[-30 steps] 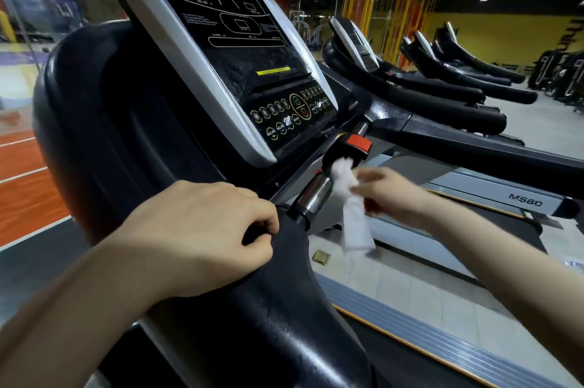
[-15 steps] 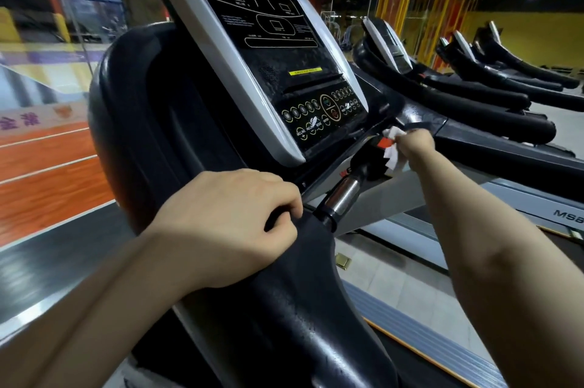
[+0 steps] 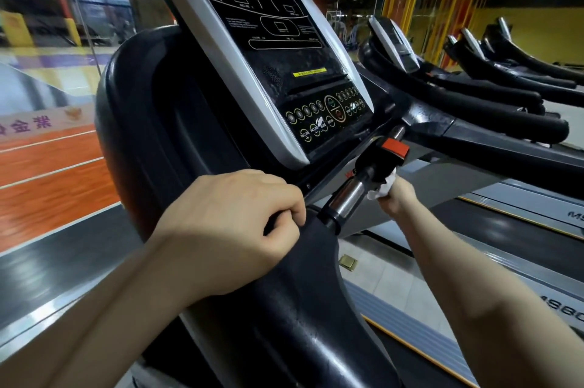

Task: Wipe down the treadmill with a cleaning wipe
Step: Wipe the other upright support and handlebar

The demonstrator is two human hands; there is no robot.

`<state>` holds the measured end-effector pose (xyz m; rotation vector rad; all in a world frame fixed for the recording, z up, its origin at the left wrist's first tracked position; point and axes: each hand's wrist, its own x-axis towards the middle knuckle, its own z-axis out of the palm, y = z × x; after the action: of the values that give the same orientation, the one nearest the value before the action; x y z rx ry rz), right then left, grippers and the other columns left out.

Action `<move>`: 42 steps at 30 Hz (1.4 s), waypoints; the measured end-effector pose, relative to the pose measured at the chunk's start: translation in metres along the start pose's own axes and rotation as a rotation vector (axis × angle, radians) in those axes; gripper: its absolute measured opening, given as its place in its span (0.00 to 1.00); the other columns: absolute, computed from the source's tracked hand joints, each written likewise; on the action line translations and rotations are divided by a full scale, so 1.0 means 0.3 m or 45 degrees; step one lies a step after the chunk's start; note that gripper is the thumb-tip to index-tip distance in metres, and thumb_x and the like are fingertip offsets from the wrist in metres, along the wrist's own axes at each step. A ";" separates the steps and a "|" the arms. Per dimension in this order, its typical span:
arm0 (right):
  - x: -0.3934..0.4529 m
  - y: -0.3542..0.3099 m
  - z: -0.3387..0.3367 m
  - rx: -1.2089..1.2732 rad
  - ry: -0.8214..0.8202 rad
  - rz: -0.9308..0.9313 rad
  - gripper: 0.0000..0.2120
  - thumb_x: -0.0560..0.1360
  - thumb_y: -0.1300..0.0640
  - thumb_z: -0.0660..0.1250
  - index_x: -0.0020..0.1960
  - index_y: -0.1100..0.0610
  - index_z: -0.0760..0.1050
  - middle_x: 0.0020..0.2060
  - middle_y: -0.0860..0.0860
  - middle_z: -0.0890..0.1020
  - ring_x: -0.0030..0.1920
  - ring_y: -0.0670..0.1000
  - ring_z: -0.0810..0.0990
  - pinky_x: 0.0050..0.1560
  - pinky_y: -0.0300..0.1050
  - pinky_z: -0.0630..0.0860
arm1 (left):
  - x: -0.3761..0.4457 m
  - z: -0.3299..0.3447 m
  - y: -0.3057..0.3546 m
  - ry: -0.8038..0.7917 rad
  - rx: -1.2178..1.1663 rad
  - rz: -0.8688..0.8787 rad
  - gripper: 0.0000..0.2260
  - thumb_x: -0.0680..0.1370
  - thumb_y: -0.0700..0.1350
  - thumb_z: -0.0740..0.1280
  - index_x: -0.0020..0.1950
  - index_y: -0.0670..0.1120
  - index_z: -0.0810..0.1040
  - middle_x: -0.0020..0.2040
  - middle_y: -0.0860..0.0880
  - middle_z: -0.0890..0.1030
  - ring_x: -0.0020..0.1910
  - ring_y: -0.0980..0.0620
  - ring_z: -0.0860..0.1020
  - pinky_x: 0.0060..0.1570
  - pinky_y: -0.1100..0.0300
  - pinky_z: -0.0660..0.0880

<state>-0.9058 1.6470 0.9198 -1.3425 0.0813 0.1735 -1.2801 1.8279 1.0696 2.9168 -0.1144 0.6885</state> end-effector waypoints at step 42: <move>-1.747 0.156 0.172 -1.493 0.007 -1.158 0.16 0.72 0.60 0.57 0.52 0.53 0.80 0.45 0.49 0.75 0.41 0.44 0.73 0.45 0.34 0.68 | -0.691 0.326 -0.282 -0.062 -1.072 0.229 0.12 0.76 0.41 0.59 0.42 0.57 0.77 0.44 0.55 0.79 0.49 0.56 0.76 0.50 0.63 0.71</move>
<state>-1.4318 1.6662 0.9693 -2.3901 -0.7271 -0.6580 -1.4132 1.9048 0.8797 2.1226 -0.5317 0.4371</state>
